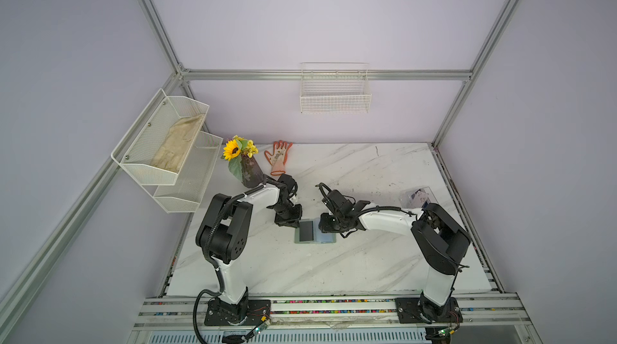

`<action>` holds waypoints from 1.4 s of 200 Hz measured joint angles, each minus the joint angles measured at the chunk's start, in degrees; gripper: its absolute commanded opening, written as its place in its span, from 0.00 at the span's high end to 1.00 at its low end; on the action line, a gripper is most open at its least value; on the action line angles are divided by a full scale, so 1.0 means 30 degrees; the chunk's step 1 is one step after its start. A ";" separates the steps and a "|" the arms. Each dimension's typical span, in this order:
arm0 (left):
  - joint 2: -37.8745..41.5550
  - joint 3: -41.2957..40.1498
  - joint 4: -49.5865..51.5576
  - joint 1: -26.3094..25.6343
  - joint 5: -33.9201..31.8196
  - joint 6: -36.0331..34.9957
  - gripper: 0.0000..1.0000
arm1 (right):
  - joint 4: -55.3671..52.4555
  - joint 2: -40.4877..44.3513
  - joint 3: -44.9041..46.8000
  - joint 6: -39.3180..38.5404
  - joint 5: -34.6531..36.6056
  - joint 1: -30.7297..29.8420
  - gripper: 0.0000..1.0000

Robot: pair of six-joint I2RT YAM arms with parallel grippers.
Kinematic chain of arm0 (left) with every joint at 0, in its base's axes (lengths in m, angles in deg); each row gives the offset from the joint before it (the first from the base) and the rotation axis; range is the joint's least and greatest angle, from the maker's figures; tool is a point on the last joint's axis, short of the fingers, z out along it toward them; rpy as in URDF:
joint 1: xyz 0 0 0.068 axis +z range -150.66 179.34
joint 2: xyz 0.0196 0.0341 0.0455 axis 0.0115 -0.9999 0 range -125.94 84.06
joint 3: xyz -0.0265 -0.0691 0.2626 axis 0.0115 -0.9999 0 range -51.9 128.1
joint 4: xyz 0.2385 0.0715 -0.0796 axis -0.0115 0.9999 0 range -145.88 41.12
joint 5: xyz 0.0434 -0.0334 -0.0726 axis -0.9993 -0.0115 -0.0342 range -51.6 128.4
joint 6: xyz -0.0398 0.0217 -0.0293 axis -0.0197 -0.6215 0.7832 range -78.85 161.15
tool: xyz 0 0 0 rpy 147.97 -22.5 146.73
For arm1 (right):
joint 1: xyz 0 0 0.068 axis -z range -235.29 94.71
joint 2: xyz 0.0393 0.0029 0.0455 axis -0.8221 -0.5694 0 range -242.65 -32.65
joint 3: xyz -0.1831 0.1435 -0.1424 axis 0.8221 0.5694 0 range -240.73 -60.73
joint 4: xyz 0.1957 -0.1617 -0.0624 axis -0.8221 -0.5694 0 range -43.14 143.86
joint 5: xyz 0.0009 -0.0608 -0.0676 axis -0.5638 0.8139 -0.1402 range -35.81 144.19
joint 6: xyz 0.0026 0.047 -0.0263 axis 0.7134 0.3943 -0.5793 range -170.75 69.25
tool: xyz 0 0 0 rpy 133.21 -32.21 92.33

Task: Insert credit cards into a card holder
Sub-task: Turn over the card slot in the card holder.

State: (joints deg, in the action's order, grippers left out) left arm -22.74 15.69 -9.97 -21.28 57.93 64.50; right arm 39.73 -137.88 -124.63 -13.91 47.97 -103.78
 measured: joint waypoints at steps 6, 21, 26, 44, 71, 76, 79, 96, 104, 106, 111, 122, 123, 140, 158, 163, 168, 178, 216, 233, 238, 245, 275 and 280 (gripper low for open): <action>0.0000 0.0000 0.0000 -0.0007 -0.0007 -0.0007 0.89 | -0.0036 0.0036 0.0000 -0.0015 0.0102 -0.0007 0.52; 0.0000 0.0000 0.0007 -0.0007 -0.0007 -0.0007 0.89 | -0.0284 0.0153 0.0000 -0.0058 0.0335 -0.0022 0.52; 0.0000 0.0000 0.0007 -0.0007 -0.0007 -0.0007 0.89 | -0.0372 0.0168 0.0000 -0.0102 0.0372 -0.0022 0.52; -0.0007 0.0000 0.0007 0.0000 -0.0007 0.0000 0.90 | -0.0488 0.0175 0.0000 -0.0255 0.0415 -0.0022 0.52; -0.0007 0.0000 0.0007 0.0000 -0.0007 -0.0007 0.89 | -0.0678 -0.0095 -0.0342 -0.0466 0.0481 -0.0022 0.52; -0.0007 0.0000 0.0007 -0.0007 -0.0007 -0.0007 0.89 | -0.0670 -0.0197 -0.0452 -0.0481 0.0488 -0.0022 0.52; -0.0007 0.0000 0.0000 0.0000 -0.0007 0.0000 0.89 | -0.0663 -0.0291 -0.0532 -0.0488 0.0495 -0.0022 0.52; -0.0007 0.0000 0.0007 -0.0007 -0.0007 0.0000 0.90 | -0.0619 -0.0583 -0.0838 -0.0539 0.0503 -0.0022 0.52; -0.0007 0.0000 0.0000 -0.0007 -0.0007 0.0000 0.89 | -0.0597 -0.0692 -0.0962 -0.0546 0.0474 -0.0022 0.52; -0.0007 0.0000 0.0000 -0.0007 -0.0007 0.0000 0.89 | -0.0583 -0.0714 -0.0976 -0.0554 0.0459 -0.0022 0.52; -0.0007 0.0000 0.0000 -0.0007 0.0000 0.0000 0.89 | -0.0576 -0.0780 -0.1042 -0.0568 0.0415 -0.0022 0.52; -0.0007 0.0000 0.0000 -0.0007 -0.0007 0.0000 0.89 | -0.0488 -0.0867 -0.1093 -0.0612 0.0277 -0.0029 0.52; -0.0007 0.0000 0.0000 -0.0007 0.0000 0.0000 0.89 | -0.0481 -0.0867 -0.1100 -0.0612 0.0277 -0.0036 0.52; -0.0015 0.0000 0.0007 0.0000 0.0000 0.0000 0.89 | -0.0197 -0.0947 -0.1122 -0.0619 -0.0007 -0.0058 0.52; -0.0022 0.0000 0.0000 0.0000 0.0000 -0.0007 0.89 | 0.0415 -0.1042 -0.1071 -0.0605 -0.0590 -0.0109 0.52; -0.0022 0.0000 0.0000 0.0000 0.0007 -0.0007 0.89 | 0.0670 -0.1042 -0.0991 -0.0605 -0.0831 -0.0131 0.52; -0.0022 0.0000 0.0000 0.0000 0.0007 -0.0015 0.89 | 0.0874 -0.1042 -0.0911 -0.0590 -0.1071 -0.0153 0.52; -0.0029 0.0000 0.0000 0.0000 0.0015 -0.0015 0.89 | 0.1377 -0.1042 -0.0736 -0.0546 -0.1581 -0.0197 0.52; -0.0044 0.0007 0.0007 0.0029 0.0095 -0.0051 0.89 | 0.2586 -0.1399 -0.0619 -0.0503 -0.3155 -0.0372 0.52; -0.0044 0.0007 0.0007 0.0044 0.0146 -0.0058 0.89 | 0.2805 -0.1443 -0.0619 -0.0495 -0.3555 -0.0357 0.52; -0.0044 0.0007 0.0007 0.0051 0.0146 -0.0058 0.89 | 0.2849 -0.1457 -0.0619 -0.0488 -0.3665 -0.0364 0.52; -0.0044 0.0007 0.0015 0.0073 0.0175 -0.0066 0.89 | 0.2885 -0.1472 -0.0619 -0.0488 -0.3767 -0.0364 0.52; -0.0058 0.0007 0.0015 0.0087 0.0211 -0.0066 0.89 | 0.2914 -0.1486 -0.0627 -0.0503 -0.3942 -0.0364 0.52; -0.0058 0.0007 0.0015 0.0087 0.0211 -0.0066 0.89 | 0.2914 -0.1486 -0.0627 -0.0503 -0.3956 -0.0364 0.52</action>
State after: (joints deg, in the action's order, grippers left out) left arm -22.92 15.71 -9.93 -21.02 58.57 64.30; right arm 48.47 -142.34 -126.51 -15.42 36.10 -104.87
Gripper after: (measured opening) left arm 0.106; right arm 0.478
